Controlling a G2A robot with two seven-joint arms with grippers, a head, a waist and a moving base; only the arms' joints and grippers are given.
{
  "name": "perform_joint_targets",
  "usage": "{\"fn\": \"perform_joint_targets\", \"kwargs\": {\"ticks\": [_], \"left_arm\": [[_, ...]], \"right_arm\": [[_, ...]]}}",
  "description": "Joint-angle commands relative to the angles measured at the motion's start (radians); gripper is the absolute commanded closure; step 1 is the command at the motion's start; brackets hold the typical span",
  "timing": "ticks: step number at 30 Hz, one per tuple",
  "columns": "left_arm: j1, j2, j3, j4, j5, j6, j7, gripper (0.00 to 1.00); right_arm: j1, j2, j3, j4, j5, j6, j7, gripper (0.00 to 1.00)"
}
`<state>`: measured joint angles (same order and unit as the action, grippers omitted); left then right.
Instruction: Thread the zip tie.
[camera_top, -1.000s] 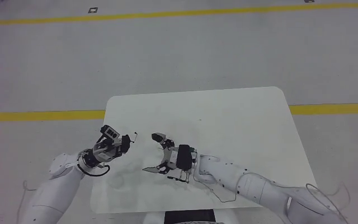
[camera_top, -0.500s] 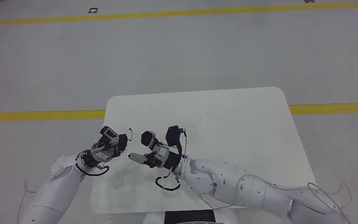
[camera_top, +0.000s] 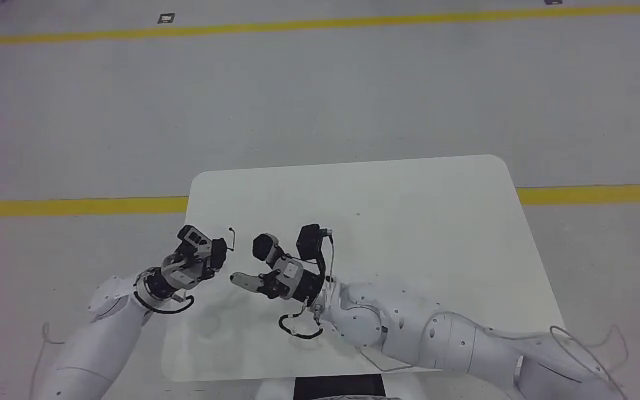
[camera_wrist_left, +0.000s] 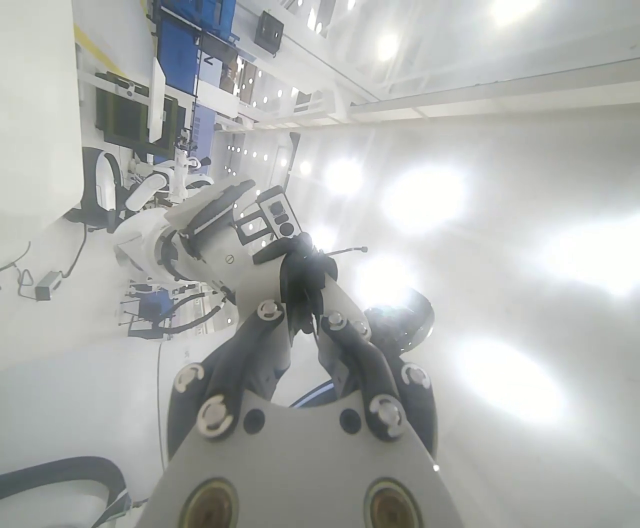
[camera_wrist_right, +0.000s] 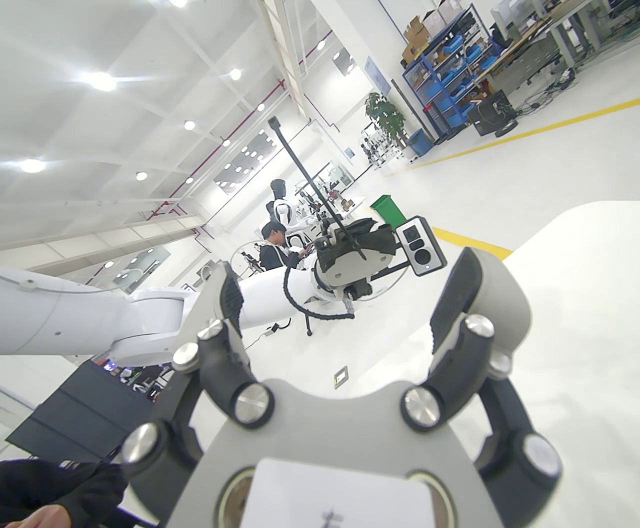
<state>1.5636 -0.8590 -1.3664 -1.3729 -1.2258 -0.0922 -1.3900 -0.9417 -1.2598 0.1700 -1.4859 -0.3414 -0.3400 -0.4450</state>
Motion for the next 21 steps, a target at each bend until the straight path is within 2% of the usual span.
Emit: {"fn": "perform_joint_targets", "kwargs": {"ticks": [1,3,9,13,15,17,21], "left_arm": [[-0.001,-0.002,0.002,-0.007,-0.001,0.004,0.026,1.00],[0.002,-0.004,-0.002,-0.010,-0.012,0.010,0.040,1.00],[0.008,-0.007,-0.030,0.002,-0.058,0.034,0.040,1.00],[0.010,-0.010,-0.041,0.002,-0.069,0.046,0.036,1.00],[0.012,-0.011,-0.043,-0.001,-0.072,0.053,0.034,1.00],[0.013,-0.013,-0.043,-0.004,-0.075,0.061,0.032,1.00],[0.013,-0.017,-0.042,-0.007,-0.071,0.066,0.035,1.00]], "right_arm": [[-0.005,0.000,0.005,-0.002,-0.002,0.003,-0.001,0.00],[-0.021,0.000,0.027,-0.009,-0.040,0.000,-0.037,0.00],[-0.064,0.001,0.072,0.019,-0.317,0.002,-0.196,0.00],[-0.089,-0.003,0.098,0.047,-0.465,0.037,-0.277,0.00],[-0.095,-0.008,0.110,0.063,-0.550,0.086,-0.297,0.00],[-0.103,-0.015,0.115,0.074,-0.598,0.112,-0.305,0.00],[-0.099,-0.037,0.129,0.108,-0.709,0.210,-0.278,0.00]]}}
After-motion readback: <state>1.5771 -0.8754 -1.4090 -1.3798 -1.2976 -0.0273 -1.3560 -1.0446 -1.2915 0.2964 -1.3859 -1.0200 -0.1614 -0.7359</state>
